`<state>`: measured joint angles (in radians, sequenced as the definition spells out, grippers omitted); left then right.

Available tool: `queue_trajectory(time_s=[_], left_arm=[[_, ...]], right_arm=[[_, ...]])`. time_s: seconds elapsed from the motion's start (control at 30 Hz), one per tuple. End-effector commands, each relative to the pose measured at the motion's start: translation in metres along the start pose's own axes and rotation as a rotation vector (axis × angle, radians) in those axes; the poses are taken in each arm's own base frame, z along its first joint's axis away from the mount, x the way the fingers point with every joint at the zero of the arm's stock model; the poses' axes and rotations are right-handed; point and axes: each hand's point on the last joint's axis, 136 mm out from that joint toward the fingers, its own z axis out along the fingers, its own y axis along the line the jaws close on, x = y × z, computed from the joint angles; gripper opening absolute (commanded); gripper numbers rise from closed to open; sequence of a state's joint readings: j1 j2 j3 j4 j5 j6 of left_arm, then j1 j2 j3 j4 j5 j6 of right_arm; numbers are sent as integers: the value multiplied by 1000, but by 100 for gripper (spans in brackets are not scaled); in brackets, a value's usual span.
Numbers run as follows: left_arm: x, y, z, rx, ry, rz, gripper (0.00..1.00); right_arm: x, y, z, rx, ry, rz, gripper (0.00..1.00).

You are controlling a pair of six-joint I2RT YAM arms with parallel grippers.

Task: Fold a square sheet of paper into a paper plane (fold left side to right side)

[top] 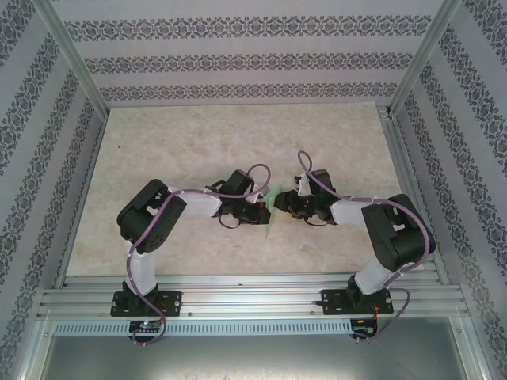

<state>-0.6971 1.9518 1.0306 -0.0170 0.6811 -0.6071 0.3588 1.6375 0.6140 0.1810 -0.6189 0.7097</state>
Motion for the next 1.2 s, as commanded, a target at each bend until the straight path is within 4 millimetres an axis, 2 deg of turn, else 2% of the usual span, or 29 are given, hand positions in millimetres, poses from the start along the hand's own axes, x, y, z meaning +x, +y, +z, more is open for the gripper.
queue_trajectory(time_s=[0.0, 0.3, 0.63, 0.8, 0.93, 1.1, 1.17], left_arm=[[-6, -1, -1, 39, -22, 3, 4], [-6, 0, -3, 55, -30, -3, 6], [-6, -2, -10, 49, -40, -3, 27], [-6, -3, -22, 36, -48, 0, 32], [-7, -9, -38, 43, -68, 12, 42], [-18, -7, -65, 38, -119, -4, 44], [-25, -4, -69, 39, -130, -19, 43]], right_arm=[[-7, 7, 8, -6, -11, -22, 40], [-4, -4, 19, 43, 14, 4, 35], [4, -22, 25, 144, 60, 33, 32], [4, -24, 28, 143, 62, 45, 32], [2, -23, 30, 137, 60, 42, 32], [2, -23, 30, 136, 61, 41, 31], [2, -22, 30, 131, 60, 40, 32]])
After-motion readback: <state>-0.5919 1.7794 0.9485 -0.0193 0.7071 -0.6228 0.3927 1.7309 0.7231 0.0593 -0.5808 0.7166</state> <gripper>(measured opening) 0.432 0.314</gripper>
